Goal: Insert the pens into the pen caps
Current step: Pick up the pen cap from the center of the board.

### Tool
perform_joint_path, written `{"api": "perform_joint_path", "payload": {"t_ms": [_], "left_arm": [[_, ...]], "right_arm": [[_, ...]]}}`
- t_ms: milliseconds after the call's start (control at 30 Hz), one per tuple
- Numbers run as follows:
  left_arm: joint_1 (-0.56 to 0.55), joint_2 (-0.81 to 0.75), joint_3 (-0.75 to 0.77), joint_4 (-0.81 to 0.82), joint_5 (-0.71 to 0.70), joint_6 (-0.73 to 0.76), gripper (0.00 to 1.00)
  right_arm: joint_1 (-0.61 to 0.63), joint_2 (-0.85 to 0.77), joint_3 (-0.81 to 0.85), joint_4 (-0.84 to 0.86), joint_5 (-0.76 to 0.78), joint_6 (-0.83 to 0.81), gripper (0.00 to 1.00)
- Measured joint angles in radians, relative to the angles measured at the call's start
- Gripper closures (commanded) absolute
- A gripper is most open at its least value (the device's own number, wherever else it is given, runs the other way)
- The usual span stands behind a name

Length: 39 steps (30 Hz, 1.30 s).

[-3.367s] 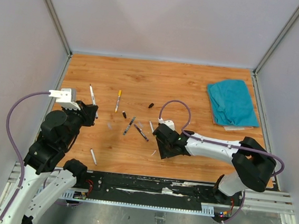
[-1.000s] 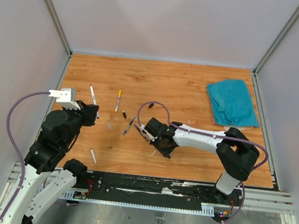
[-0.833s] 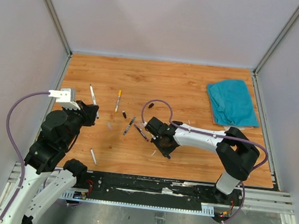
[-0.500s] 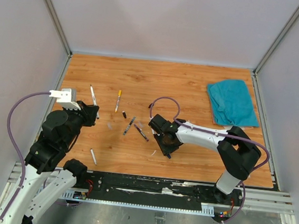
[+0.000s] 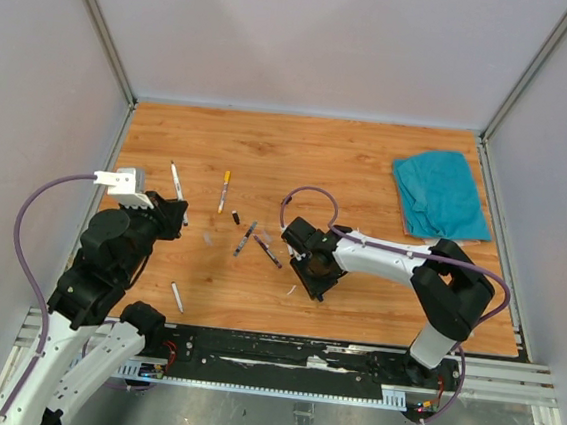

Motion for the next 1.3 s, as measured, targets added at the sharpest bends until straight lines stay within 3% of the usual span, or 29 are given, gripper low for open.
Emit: {"api": "perform_joint_path", "payload": {"t_ms": [233,467,700,1300], "left_arm": [[0.0,0.01,0.0,-0.008,-0.027,-0.006,1.0],[0.0,0.043,0.0,-0.008,-0.031,-0.006,0.99],[0.0,0.084,0.0,-0.011,-0.062,-0.01,1.0],[-0.002,0.19,-0.047,0.093,0.129,-0.033,0.99]], "right_arm": [[0.0,0.003,0.001,-0.003,-0.034,-0.028,0.72],[-0.013,-0.002,-0.004,-0.009,-0.037,-0.035,0.83],[-0.013,-0.04,-0.027,-0.038,0.026,-0.036,0.89],[-0.085,-0.38,-0.108,0.055,0.077,-0.003,0.92]]}}
